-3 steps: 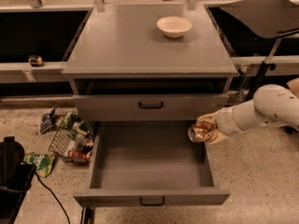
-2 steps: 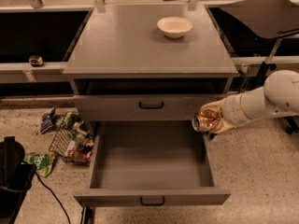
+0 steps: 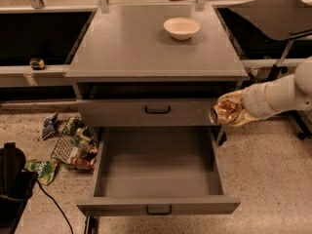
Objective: Pick orange can from middle drawer and place on counter
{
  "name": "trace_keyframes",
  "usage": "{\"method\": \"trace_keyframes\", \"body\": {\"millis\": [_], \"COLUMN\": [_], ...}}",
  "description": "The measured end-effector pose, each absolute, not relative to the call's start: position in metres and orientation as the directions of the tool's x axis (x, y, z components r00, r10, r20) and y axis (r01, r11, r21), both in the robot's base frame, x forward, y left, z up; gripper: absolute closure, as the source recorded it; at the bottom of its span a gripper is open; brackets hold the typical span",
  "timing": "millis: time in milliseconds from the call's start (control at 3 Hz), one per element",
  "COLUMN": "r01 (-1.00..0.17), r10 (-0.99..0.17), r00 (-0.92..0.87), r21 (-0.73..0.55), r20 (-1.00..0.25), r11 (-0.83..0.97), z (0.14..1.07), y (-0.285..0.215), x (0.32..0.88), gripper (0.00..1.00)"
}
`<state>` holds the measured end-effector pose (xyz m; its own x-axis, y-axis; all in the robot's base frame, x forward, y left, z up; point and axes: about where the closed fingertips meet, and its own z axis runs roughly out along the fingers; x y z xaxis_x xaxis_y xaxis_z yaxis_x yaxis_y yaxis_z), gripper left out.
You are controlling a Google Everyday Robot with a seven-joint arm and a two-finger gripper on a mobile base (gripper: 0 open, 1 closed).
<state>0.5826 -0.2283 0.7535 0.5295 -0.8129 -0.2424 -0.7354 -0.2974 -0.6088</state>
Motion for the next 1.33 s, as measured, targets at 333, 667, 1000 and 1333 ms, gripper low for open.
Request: {"method": "trace_keyframes", "body": {"millis": [333, 667, 1000, 1333], "r01": [-0.651, -0.651, -0.626, -0.618], "r10": [-0.818, -0.817, -0.813, -0.792], "r00": [0.562, 0.563, 0.571, 0.596], "r21": [-0.676, -0.676, -0.699, -0.703], "r20": [-0.123, -0.123, -0.109, -0.128], "r11": [-0.346, -0.346, -0.346, -0.352], "z": [0.837, 0.837, 0.868, 0.890], "y": [-0.237, -0.237, -0.240, -0.230], "x": [0.594, 0.594, 0.613, 0.654], "gripper": [1.00, 1.00, 1.00, 1.00]}}
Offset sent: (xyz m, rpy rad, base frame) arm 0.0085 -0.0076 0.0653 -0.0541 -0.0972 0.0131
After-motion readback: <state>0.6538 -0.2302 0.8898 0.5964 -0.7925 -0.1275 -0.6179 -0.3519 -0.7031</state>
